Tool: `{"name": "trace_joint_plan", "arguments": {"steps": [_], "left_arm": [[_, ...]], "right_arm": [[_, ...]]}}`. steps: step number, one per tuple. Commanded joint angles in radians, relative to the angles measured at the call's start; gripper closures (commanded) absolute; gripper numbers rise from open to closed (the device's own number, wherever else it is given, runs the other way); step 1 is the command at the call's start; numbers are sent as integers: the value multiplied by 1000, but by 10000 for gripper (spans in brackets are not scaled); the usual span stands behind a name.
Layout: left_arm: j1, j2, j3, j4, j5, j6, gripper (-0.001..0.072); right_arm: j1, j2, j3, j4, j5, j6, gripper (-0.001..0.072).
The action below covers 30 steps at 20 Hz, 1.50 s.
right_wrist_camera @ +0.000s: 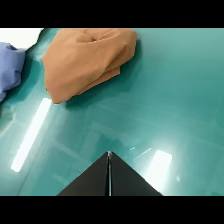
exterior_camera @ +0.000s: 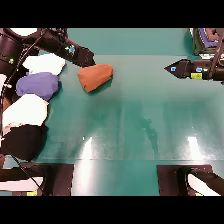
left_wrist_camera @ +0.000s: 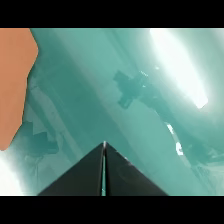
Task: Fold the shirts.
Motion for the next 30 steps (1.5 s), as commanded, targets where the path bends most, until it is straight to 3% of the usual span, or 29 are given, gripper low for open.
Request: {"name": "trace_joint_plan", "arguments": {"steps": [1, 13, 16, 17, 18, 19, 21, 23, 27, 30], "left_arm": [[0, 0, 0, 0, 0, 0, 676], [0, 0, 0, 0, 5, 0, 675], [0, -1, 0, -2, 90, 2, 675], [0, -2, 0, 20, 116, 2, 649], [0, -7, 0, 72, 153, -2, 358], [1, -16, -2, 140, 188, -61, 103], [11, -64, -2, 286, 206, -157, 96], [49, -148, -2, 339, 197, -193, 95], [156, -356, -2, 169, 173, -194, 95], [183, -451, -2, 137, 169, -193, 95]], "right_arm": [[1, 0, 0, 0, 0, 0, 694], [1, 0, 0, 0, 0, 0, 694], [1, 0, 0, 2, -13, 0, 694], [1, 0, 0, 1, -14, 0, 694], [1, 0, 0, 1, -18, 0, 694], [1, 0, 0, 8, -17, 0, 694], [3, 0, 0, 7, -3, 0, 694], [3, 0, -1, 7, 3, 0, 694], [3, 0, -1, 6, 5, 0, 694], [3, 0, -1, 6, 4, 0, 694]]}}
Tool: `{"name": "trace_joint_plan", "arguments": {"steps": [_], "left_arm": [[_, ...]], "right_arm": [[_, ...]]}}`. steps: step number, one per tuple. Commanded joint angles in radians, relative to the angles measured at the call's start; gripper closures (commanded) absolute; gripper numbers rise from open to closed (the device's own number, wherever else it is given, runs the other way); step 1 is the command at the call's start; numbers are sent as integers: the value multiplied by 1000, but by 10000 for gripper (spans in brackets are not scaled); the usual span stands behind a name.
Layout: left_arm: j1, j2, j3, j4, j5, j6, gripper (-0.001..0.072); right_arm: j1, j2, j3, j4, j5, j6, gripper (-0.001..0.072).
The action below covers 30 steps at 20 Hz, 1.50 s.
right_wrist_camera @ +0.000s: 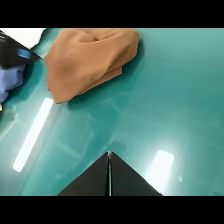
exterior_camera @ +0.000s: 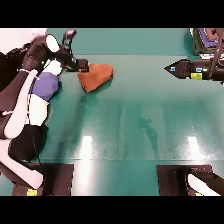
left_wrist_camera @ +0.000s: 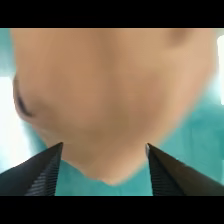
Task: Fold the shirts.
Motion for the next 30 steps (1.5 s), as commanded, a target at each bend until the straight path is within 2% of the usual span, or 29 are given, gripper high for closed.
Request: {"name": "trace_joint_plan", "arguments": {"steps": [1, 3, 4, 5, 6, 11, 12, 16, 18, 21, 24, 26, 30], "left_arm": [[33, -106, 0, -47, 6, -8, 96], [33, -113, -1, -55, 41, -8, 98], [33, -113, 2, -59, 56, -9, 149], [33, -111, 8, -65, 52, -8, 470], [33, -106, 14, -74, 40, -5, 664], [27, 15, 179, -120, -17, 34, 678], [18, 73, 229, -140, -16, 73, 678], [-84, 377, 270, -272, 8, 284, 678], [-167, 487, 257, -273, -16, 309, 677], [-277, 560, 214, -272, -135, 313, 677], [-343, 558, 67, -256, -285, 241, 677], [-370, 557, -117, -250, -261, 221, 677], [-421, 557, -498, -264, -60, 190, 675]], "right_arm": [[1, 0, 0, 0, 0, 0, 694], [1, 0, 0, 0, -4, 0, 694], [1, 0, 0, 1, -6, 0, 693], [1, 0, 2, 1, -11, 0, 693], [1, 5, 2, 1, -25, 0, 693], [-46, 112, 2, -8, -225, 0, 694], [-73, 140, 3, -8, -243, 0, 694], [-203, 194, 106, -8, -183, 0, 694], [-251, 183, 194, -9, -129, 0, 694], [-301, 143, 309, -9, -23, 0, 694], [-313, 112, 378, -7, 87, 0, 694], [-312, 107, 378, -6, 126, 1, 694], [-312, 153, 296, -7, 130, 0, 694]]}}
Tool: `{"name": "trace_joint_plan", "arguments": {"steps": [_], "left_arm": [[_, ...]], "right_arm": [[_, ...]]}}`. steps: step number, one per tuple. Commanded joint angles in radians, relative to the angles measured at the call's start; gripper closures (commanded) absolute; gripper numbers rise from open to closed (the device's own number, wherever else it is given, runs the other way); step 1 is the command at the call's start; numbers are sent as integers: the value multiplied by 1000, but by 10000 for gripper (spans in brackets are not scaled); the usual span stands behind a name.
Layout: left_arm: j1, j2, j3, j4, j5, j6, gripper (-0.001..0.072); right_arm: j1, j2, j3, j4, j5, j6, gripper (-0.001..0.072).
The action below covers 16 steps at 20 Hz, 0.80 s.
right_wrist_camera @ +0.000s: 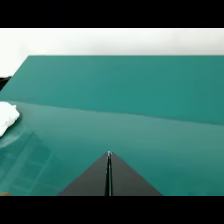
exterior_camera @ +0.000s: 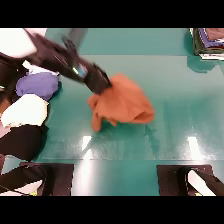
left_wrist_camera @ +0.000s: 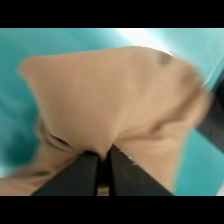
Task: Fold the shirts.
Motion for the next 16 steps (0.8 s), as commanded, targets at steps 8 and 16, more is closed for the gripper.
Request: {"name": "trace_joint_plan", "arguments": {"steps": [8, 16], "left_arm": [[46, 6, -309, 32, 146, 0, 87], [438, -202, -275, 42, -18, 34, 86]], "right_arm": [[-9, 98, -192, 1, -55, 0, 694], [-8, 96, -193, 1, -55, 0, 694]]}}
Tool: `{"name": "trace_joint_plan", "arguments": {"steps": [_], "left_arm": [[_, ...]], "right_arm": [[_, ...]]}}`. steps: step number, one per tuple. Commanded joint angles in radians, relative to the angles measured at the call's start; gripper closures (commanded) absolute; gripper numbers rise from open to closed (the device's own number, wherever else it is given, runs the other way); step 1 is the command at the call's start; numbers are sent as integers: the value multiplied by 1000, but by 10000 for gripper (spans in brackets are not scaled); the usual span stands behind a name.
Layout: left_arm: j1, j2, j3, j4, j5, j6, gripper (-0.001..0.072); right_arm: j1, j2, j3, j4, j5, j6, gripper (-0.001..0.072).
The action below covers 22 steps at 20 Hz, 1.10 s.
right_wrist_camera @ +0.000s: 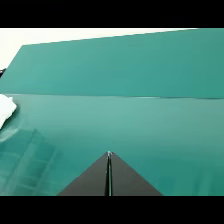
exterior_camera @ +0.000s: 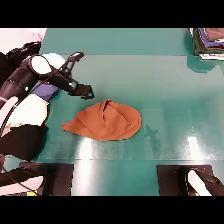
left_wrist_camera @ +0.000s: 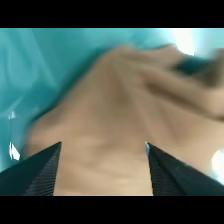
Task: Fold the shirts.
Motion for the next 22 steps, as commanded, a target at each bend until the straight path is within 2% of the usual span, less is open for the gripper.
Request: {"name": "trace_joint_plan", "arguments": {"steps": [1, 5, 10, 11, 12, 13, 15, 18, 19, 20, 21, 22], "left_arm": [[105, -124, -2, 0, -98, 47, 87], [99, -256, -2, -215, -69, 150, 87], [23, -323, 0, -232, -37, 226, 89], [24, -323, 9, -233, -24, 225, 183], [32, -323, 23, -232, -23, 214, 453], [45, -323, 46, -232, -40, 215, 668], [78, -317, 113, -225, -93, 190, 677], [100, -262, 212, -185, -101, 180, 677], [99, -241, 243, -170, -101, 180, 677], [99, -225, 262, -171, -101, 180, 677], [99, -209, 274, -170, -97, 180, 676], [99, -197, 278, -170, -94, 180, 676]], "right_arm": [[1, -6, -2, 1, 2, 0, 694], [47, -52, -2, -1, 41, 0, 694], [122, -120, -2, -3, 26, 0, 694], [129, -138, -2, -4, 31, 0, 694], [129, -157, -2, -4, 40, 0, 694], [129, -179, -2, -19, 58, 0, 694], [158, -233, -3, -129, 121, 9, 694], [273, -356, -15, -317, 218, 114, 681], [310, -396, -43, -303, 208, 114, 447], [353, -438, -80, -266, 176, 114, 147], [398, -488, -121, -217, 133, 113, 95], [438, -537, -151, -181, 95, 111, 96]]}}
